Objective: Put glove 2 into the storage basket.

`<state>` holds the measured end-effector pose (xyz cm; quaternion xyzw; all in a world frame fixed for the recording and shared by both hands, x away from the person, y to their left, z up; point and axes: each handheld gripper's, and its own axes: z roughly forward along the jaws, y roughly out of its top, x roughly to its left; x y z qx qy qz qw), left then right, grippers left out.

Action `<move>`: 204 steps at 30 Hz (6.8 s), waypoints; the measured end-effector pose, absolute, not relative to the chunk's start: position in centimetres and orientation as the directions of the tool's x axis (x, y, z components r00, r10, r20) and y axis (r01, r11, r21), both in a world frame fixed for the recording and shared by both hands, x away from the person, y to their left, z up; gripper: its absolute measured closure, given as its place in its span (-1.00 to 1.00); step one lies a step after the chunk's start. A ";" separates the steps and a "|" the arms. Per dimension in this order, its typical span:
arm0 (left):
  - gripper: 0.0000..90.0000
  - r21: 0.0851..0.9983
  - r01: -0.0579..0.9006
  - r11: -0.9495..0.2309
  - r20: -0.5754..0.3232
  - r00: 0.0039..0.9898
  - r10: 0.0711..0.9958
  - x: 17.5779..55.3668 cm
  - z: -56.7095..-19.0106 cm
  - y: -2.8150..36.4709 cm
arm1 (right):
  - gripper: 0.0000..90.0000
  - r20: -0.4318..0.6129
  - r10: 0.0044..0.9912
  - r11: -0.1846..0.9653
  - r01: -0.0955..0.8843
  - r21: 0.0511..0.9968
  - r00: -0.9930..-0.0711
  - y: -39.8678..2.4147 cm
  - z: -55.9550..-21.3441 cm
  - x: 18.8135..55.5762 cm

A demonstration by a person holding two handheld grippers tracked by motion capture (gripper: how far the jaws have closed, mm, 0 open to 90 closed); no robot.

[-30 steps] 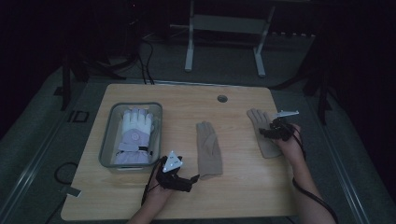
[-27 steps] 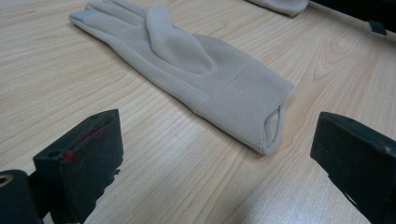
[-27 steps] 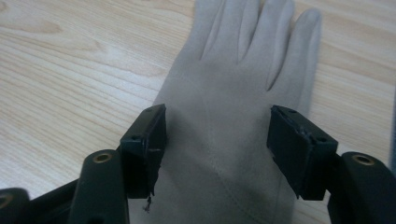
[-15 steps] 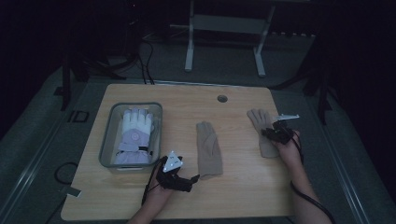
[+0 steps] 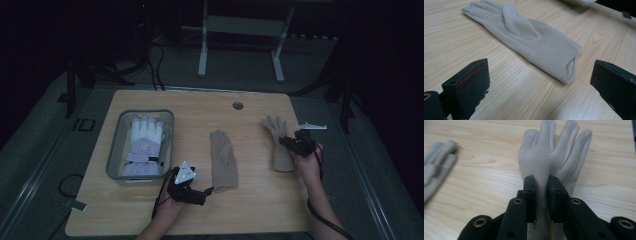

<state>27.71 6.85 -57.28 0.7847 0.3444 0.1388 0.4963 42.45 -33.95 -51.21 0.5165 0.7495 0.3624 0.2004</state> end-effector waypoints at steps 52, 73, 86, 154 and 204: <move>-0.94 0.884 0.399 -0.243 -0.169 0.758 0.630 28.0 -57.4 7.0 | -0.09 -0.012 0.794 0.434 0.552 0.712 -0.608 -32.0 -52.8 38.2; -0.94 0.885 0.383 -0.266 -0.141 0.763 0.630 28.0 -57.4 6.4 | 0.42 -0.054 0.768 0.504 0.550 0.666 -0.638 -31.2 -55.1 38.7; -0.94 0.886 0.387 -0.255 -0.145 0.755 0.640 27.7 -57.3 6.6 | 0.78 -0.022 0.856 0.383 0.607 0.697 -0.516 -30.3 -53.1 37.7; -0.94 0.901 0.357 -0.245 -0.126 0.758 0.640 27.0 -56.7 7.6 | 0.75 0.086 0.801 0.381 0.614 0.691 -0.593 -14.3 -52.4 37.0; -0.93 0.886 0.368 -0.282 -0.137 0.789 0.599 27.6 -56.4 4.8 | -0.71 0.199 0.718 0.364 0.604 0.709 -0.667 -19.0 -51.3 41.7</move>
